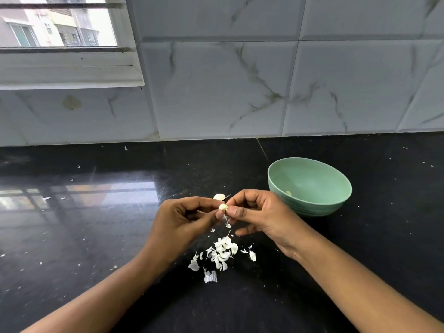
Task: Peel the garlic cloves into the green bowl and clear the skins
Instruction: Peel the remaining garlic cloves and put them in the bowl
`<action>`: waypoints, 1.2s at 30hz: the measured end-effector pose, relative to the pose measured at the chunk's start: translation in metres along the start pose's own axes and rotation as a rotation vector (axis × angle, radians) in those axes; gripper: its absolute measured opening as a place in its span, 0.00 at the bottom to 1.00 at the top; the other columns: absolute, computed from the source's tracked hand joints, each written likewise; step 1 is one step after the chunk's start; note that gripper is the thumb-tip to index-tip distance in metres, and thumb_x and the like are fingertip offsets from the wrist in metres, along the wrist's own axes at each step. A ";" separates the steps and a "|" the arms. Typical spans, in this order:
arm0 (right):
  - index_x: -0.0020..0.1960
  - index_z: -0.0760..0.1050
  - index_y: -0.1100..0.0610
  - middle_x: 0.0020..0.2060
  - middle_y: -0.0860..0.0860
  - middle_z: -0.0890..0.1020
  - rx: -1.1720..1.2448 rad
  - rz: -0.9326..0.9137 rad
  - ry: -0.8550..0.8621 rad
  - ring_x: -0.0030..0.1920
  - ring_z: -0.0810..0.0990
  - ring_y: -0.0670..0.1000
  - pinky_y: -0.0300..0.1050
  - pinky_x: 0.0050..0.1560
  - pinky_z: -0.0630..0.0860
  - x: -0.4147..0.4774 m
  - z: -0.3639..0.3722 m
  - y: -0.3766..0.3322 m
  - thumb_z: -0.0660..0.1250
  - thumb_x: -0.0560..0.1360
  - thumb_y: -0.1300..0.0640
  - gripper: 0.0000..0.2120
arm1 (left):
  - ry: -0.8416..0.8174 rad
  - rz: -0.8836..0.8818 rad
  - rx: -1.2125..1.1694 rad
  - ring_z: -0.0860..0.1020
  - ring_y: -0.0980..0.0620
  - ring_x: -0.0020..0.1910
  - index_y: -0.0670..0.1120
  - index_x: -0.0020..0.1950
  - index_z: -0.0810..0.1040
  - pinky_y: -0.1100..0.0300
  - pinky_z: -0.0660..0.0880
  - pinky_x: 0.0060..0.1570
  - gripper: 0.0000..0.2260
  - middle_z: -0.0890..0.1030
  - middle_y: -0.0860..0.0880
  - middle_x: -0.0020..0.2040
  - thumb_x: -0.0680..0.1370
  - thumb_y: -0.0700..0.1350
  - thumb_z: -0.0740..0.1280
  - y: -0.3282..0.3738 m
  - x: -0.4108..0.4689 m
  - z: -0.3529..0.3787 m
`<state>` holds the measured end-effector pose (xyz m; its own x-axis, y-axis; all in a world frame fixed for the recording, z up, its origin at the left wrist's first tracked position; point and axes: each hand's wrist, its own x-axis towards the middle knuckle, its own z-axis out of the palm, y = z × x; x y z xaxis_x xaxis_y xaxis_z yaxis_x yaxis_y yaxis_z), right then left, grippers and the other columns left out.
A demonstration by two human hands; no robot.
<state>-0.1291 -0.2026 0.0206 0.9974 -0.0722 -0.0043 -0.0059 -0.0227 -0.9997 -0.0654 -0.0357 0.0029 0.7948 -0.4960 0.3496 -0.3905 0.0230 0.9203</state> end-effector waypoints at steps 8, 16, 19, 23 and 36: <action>0.43 0.81 0.61 0.37 0.57 0.80 -0.060 -0.024 0.063 0.36 0.78 0.45 0.40 0.34 0.79 0.000 -0.001 -0.001 0.71 0.72 0.62 0.02 | 0.023 -0.014 0.033 0.84 0.48 0.35 0.50 0.43 0.85 0.63 0.79 0.36 0.08 0.85 0.47 0.36 0.65 0.46 0.74 -0.002 0.001 0.001; 0.41 0.78 0.60 0.38 0.57 0.79 -0.064 -0.099 0.030 0.35 0.77 0.44 0.38 0.32 0.78 0.001 0.001 0.002 0.68 0.74 0.63 0.03 | 0.010 0.014 0.050 0.84 0.49 0.36 0.54 0.45 0.85 0.61 0.79 0.38 0.09 0.85 0.49 0.37 0.65 0.46 0.74 -0.002 0.000 -0.001; 0.41 0.77 0.58 0.38 0.57 0.80 -0.141 -0.167 0.022 0.37 0.77 0.46 0.39 0.32 0.79 0.002 0.002 0.002 0.67 0.76 0.63 0.05 | 0.000 0.017 0.016 0.84 0.51 0.35 0.51 0.43 0.86 0.64 0.79 0.37 0.08 0.85 0.48 0.37 0.65 0.44 0.74 -0.001 0.000 0.000; 0.41 0.76 0.56 0.36 0.55 0.80 -0.299 -0.251 0.048 0.35 0.78 0.49 0.40 0.31 0.77 0.002 0.005 0.005 0.67 0.76 0.62 0.06 | -0.004 0.013 -0.016 0.84 0.53 0.34 0.51 0.42 0.86 0.65 0.78 0.36 0.08 0.85 0.48 0.36 0.65 0.42 0.74 0.001 -0.001 0.001; 0.38 0.76 0.61 0.26 0.42 0.77 -0.257 -0.235 0.149 0.29 0.74 0.44 0.41 0.28 0.76 0.003 0.010 0.006 0.69 0.73 0.62 0.05 | 0.007 0.102 -0.018 0.84 0.47 0.38 0.53 0.45 0.85 0.55 0.81 0.44 0.09 0.86 0.48 0.41 0.65 0.49 0.76 -0.002 -0.003 0.002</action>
<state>-0.1256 -0.1925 0.0141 0.9522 -0.1794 0.2472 0.1855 -0.3036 -0.9346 -0.0684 -0.0361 -0.0007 0.7543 -0.4845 0.4431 -0.4614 0.0890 0.8827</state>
